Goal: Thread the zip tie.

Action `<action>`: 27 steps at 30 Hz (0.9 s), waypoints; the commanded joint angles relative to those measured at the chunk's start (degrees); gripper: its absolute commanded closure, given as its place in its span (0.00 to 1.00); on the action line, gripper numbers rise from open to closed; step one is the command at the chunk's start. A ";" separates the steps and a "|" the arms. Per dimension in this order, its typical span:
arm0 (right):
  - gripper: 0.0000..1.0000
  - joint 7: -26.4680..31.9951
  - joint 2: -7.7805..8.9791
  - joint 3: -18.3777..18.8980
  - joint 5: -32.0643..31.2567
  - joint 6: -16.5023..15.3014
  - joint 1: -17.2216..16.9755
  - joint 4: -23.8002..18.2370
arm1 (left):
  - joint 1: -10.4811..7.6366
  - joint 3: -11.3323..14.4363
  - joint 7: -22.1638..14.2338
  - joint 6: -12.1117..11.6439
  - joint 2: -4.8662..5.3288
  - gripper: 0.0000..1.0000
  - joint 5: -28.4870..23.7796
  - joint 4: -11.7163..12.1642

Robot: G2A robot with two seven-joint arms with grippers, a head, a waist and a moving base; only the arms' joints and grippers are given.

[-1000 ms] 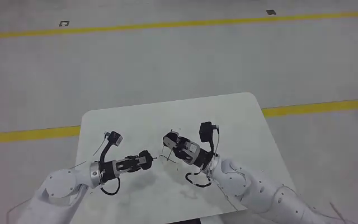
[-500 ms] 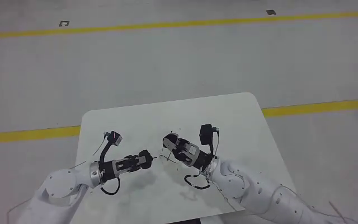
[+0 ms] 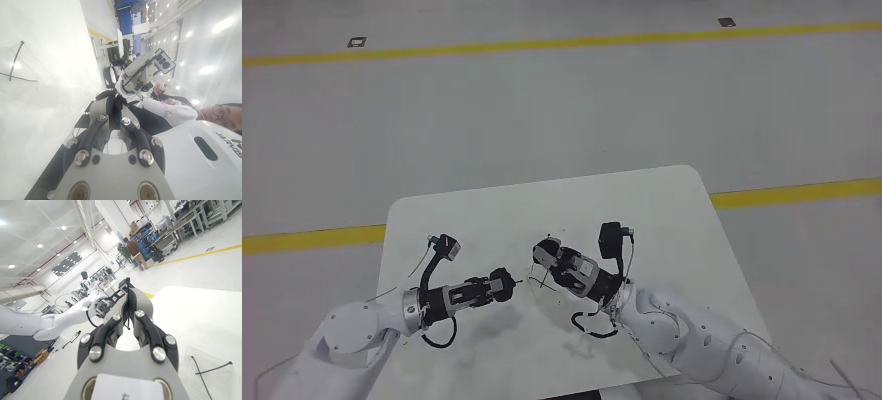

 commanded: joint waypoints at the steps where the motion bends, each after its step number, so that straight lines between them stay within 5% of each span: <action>1: 1.00 0.00 0.00 0.00 0.00 0.00 0.00 0.00 | 0.00 0.00 0.00 0.00 0.00 1.00 0.00 0.00; 10: 1.00 0.98 -0.44 0.29 1.21 0.33 -0.64 0.06 | 0.00 0.00 0.00 0.00 0.00 1.00 0.00 0.00; 19: 1.00 5.71 -2.07 0.21 12.70 0.00 -0.63 -0.95 | 0.00 0.00 0.00 0.00 0.00 1.00 0.00 0.00; 27: 1.00 8.12 -3.44 -0.47 16.85 0.00 1.39 -0.40 | 0.00 0.00 0.00 0.00 0.00 1.00 0.00 0.00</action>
